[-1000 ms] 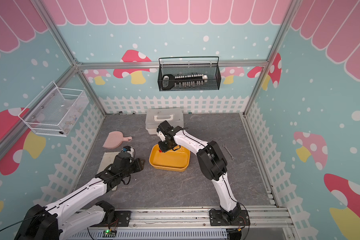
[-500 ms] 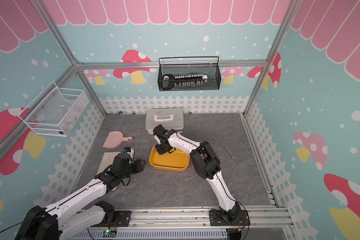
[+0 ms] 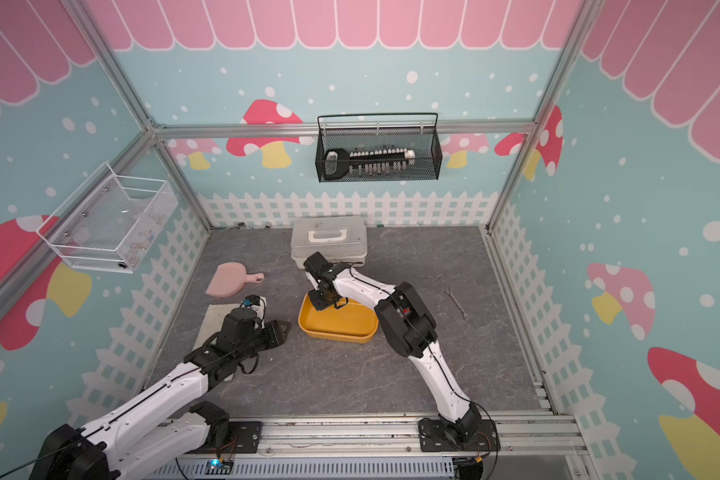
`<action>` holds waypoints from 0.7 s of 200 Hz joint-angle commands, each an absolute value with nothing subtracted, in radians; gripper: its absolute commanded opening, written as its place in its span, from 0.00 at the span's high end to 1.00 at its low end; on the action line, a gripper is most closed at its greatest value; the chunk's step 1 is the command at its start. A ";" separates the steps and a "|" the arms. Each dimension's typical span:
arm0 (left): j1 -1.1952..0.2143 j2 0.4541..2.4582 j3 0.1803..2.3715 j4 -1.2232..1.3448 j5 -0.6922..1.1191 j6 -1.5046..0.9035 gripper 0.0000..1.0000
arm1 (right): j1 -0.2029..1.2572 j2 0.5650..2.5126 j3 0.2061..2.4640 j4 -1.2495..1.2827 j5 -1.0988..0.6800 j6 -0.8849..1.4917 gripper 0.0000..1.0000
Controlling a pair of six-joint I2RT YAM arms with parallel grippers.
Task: Take the screw protection sleeves out of the storage box
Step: Pick up the screw protection sleeve from the storage box.
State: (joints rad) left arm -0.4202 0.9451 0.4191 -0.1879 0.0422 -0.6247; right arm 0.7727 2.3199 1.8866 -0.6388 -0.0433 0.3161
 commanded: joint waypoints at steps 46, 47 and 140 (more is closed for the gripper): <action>-0.415 0.948 0.423 -0.209 0.052 -0.618 0.50 | 0.780 2.357 1.888 -0.638 -0.035 0.318 0.81; -0.415 0.949 0.423 -0.209 0.052 -0.618 0.50 | 0.780 2.357 1.888 -0.638 -0.034 0.318 0.81; -0.414 0.949 0.421 -0.207 0.054 -0.620 0.50 | 0.781 2.286 1.835 -0.632 -0.021 0.305 0.93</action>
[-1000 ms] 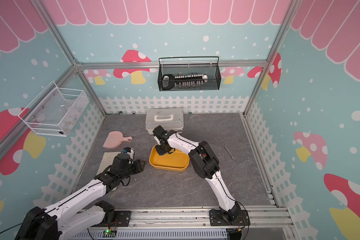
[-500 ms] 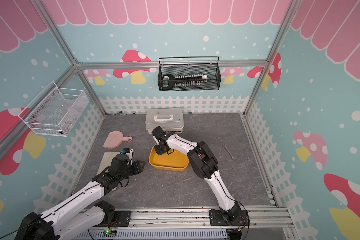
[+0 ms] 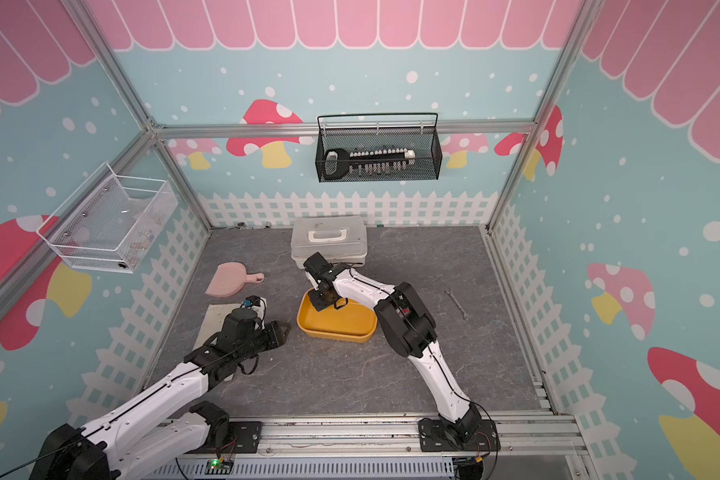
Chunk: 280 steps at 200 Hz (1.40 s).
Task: Take the screw protection sleeves out of the storage box
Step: Pick up the screw protection sleeve from the storage box.
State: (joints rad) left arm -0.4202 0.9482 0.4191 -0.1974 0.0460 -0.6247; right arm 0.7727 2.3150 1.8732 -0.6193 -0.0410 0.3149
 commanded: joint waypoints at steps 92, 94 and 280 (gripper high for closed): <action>-0.414 0.948 0.422 -0.207 0.055 -0.618 0.50 | 0.781 2.262 1.818 -0.634 0.011 0.291 0.86; -0.415 0.948 0.422 -0.207 0.054 -0.618 0.50 | 0.781 2.262 1.818 -0.634 0.011 0.290 0.86; -0.415 0.950 0.420 -0.207 0.052 -0.620 0.50 | 0.781 2.353 1.871 -0.622 -0.026 0.305 0.82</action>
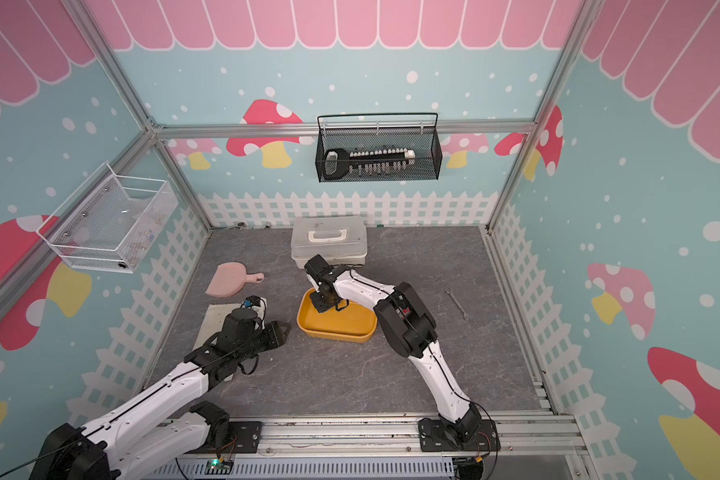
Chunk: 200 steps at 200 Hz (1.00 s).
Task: Take the screw protection sleeves out of the storage box
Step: Pick up the screw protection sleeve from the storage box.
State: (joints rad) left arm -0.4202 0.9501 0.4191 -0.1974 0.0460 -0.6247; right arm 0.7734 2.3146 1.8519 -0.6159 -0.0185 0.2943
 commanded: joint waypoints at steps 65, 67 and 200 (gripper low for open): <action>-0.415 0.944 0.416 -0.207 0.053 -0.621 0.50 | 0.782 2.354 1.870 -0.618 -0.026 0.311 0.89; -0.414 0.943 0.416 -0.207 0.053 -0.621 0.50 | 0.782 2.353 1.870 -0.618 -0.026 0.311 0.89; -0.414 0.927 0.423 -0.210 0.067 -0.629 0.50 | 0.781 2.051 1.709 -0.594 -0.024 0.308 0.91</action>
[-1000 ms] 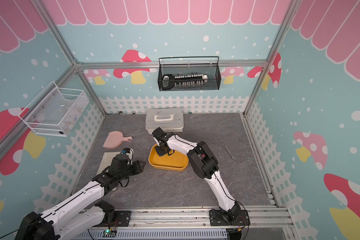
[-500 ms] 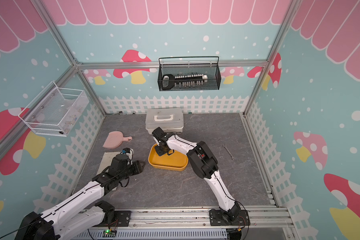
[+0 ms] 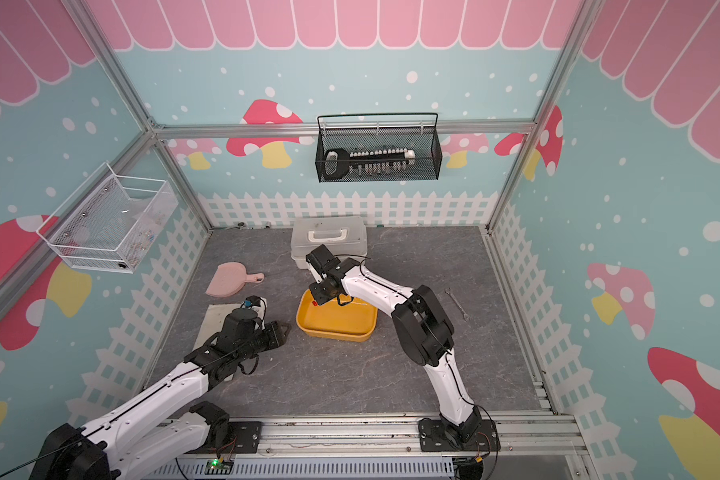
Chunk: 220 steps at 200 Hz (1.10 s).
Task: Take the screw protection sleeves out of the storage box
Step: Pick up the screw protection sleeve from the storage box, then place the screw protection sleeve at the center of the board.
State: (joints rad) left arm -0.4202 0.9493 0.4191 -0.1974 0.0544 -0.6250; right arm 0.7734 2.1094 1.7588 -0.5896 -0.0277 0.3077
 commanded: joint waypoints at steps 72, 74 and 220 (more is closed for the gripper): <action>-0.415 0.871 0.421 -0.254 0.071 -0.631 0.50 | 0.759 1.795 1.477 -0.586 0.013 0.315 0.91; -0.416 0.868 0.421 -0.256 0.072 -0.632 0.50 | 0.758 1.787 1.469 -0.586 0.015 0.315 0.91; -0.446 0.884 0.462 -0.278 0.051 -0.639 0.50 | 0.439 1.353 0.967 -0.568 -0.010 0.271 0.90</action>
